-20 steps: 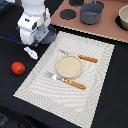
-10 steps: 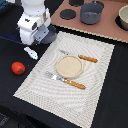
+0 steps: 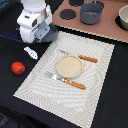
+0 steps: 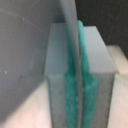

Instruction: Place the pan onto the stove and place the fish and sausage into the pan.

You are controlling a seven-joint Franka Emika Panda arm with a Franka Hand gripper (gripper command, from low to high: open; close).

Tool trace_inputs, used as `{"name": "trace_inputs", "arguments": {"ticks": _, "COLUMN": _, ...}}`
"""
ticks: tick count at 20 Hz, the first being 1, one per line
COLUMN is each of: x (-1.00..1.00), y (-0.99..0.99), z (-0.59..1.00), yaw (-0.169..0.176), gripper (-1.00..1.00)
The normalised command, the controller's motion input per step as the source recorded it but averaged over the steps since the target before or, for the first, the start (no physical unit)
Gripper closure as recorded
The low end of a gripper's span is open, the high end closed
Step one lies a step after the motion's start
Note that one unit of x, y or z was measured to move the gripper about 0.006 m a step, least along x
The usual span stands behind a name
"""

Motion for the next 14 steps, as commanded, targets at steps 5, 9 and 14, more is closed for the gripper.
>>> {"name": "trace_inputs", "arguments": {"ticks": 5, "x": 0.31, "y": 0.69, "z": 0.81, "yaw": 0.0, "gripper": 1.0}}
{"name": "trace_inputs", "arguments": {"ticks": 9, "x": 0.47, "y": 0.8, "z": 0.67, "yaw": 0.0, "gripper": 1.0}}
{"name": "trace_inputs", "arguments": {"ticks": 14, "x": 0.57, "y": 0.73, "z": 0.31, "yaw": -0.012, "gripper": 1.0}}
